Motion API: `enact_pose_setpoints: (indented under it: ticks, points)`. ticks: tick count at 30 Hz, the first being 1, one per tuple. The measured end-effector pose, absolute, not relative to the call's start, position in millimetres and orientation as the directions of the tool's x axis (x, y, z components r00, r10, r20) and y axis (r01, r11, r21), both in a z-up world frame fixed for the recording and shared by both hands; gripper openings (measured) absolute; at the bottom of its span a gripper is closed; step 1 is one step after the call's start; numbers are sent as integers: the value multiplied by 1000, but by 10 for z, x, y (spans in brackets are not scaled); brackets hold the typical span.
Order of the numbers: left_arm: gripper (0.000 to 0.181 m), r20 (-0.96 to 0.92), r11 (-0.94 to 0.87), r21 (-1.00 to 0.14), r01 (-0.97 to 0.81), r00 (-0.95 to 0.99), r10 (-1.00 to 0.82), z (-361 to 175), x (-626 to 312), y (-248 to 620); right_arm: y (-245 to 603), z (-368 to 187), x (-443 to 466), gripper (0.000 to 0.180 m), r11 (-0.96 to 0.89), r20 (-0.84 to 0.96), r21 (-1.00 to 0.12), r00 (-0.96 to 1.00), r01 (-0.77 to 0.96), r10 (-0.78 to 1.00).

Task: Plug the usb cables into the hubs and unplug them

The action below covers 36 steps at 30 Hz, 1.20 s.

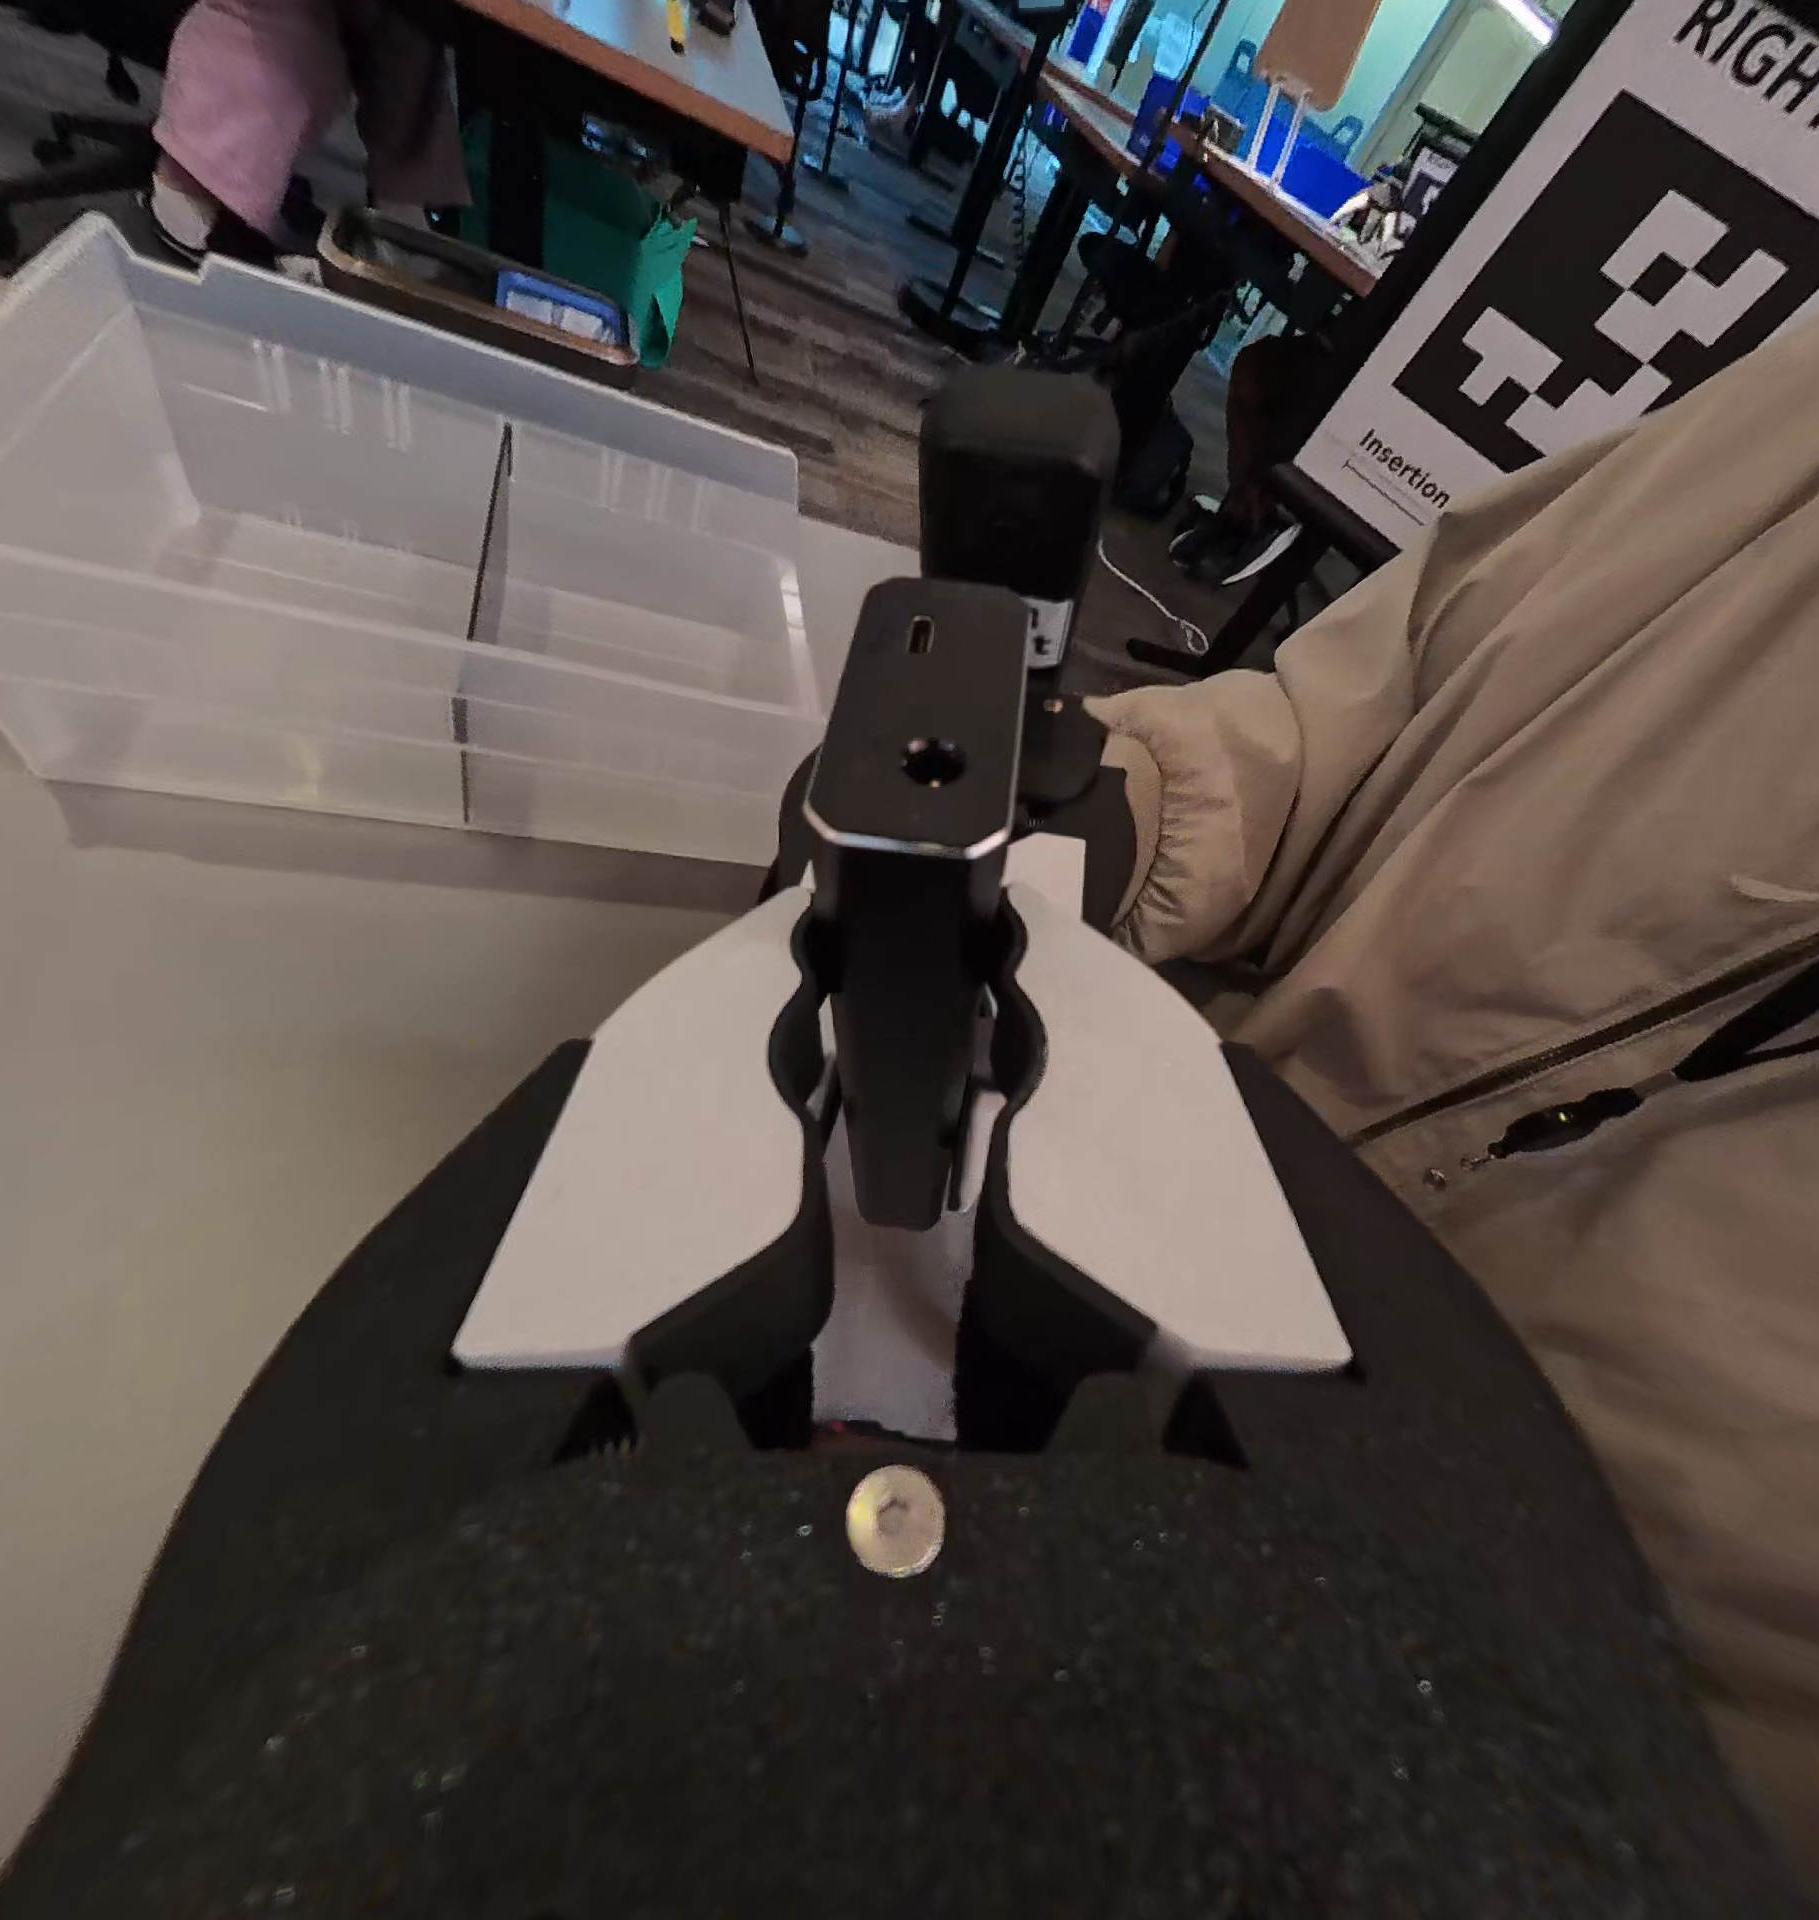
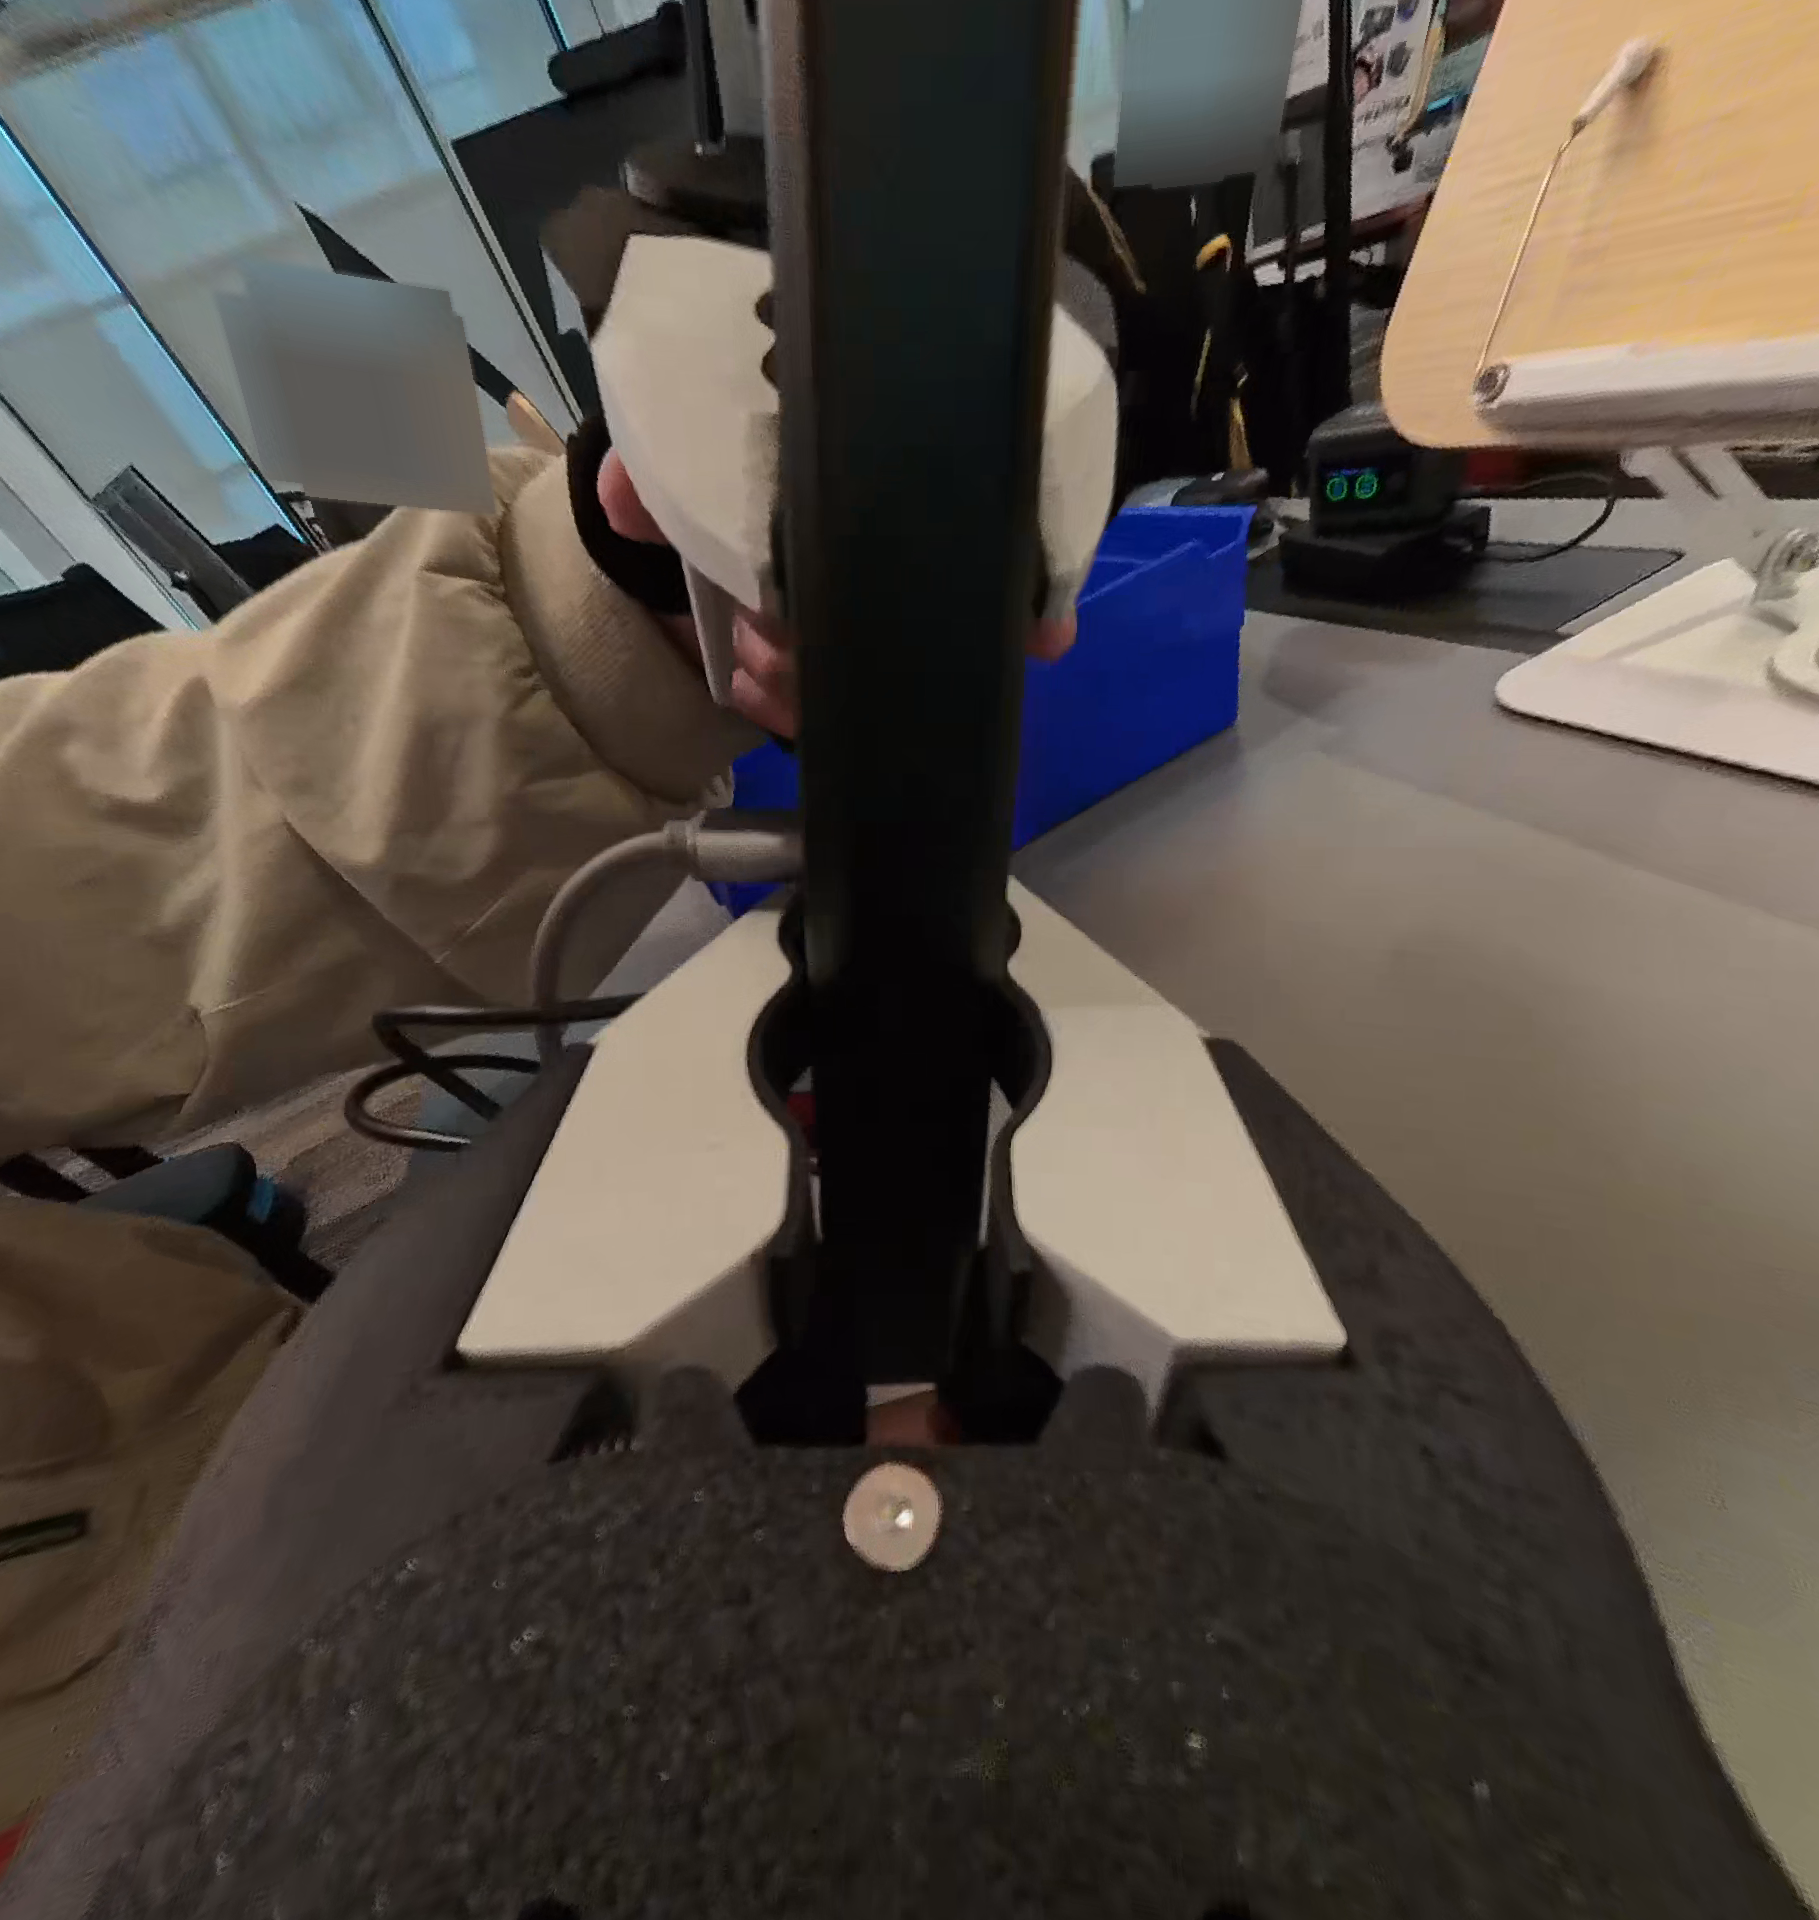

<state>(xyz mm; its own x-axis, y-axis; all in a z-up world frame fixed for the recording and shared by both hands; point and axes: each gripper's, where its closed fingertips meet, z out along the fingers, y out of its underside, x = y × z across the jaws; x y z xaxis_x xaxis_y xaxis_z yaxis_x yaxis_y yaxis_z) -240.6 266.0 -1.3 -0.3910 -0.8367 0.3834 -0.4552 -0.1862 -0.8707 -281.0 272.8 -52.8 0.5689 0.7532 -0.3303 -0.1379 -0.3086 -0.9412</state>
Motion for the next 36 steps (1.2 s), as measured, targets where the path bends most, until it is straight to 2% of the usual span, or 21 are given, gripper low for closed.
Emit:
enact_pose_setpoints:
  ticks: [2,6,7,10,16,18,20,25,30,32,36]
  points:
    - [31,380,-209,-869,-448,-335,-862,3,-2369,2703,2790,-521,-2743,28,-269,-284,-955,629,-122,723]
    - [40,239,-239,-893,-383,48,-970,-21,-2388,2970,2975,-562,-2493,27,-237,-258,-962,753,-139,606]
    - [41,199,-220,-901,-375,95,-975,-52,-2430,2920,3007,-565,-2429,27,-224,-248,-964,780,-142,575]
    - [37,110,-180,-908,-378,199,-974,-205,-2473,2744,3034,-549,-2354,27,-170,-196,-978,827,-123,527]
    - [25,114,-234,-919,-317,353,-928,-348,-2386,2661,2973,-506,-2417,27,-75,-70,-996,876,-39,477]
    - [26,98,-227,-924,-307,382,-919,-370,-2370,2669,2968,-499,-2402,27,-72,-75,-996,885,-47,459]
    - [17,106,-237,-920,-311,386,-916,-391,-2348,2648,2970,-526,-2391,27,-90,-95,-994,884,-61,458]
    - [17,63,-232,-919,-318,463,-884,-426,-2340,2672,2985,-582,-2388,27,-145,-186,-980,869,-134,458]
    - [17,31,-203,-921,-332,457,-889,-349,-2408,2637,2957,-500,-2435,27,-132,-145,-987,880,-95,452]
    - [17,9,-183,-925,-334,462,-887,-274,-2451,2613,2927,-437,-2490,27,-172,-217,-973,862,-154,458]
    - [17,-5,-175,-923,-341,468,-884,-151,-2519,2548,2869,-298,-2537,27,-130,-127,-989,875,-74,468]
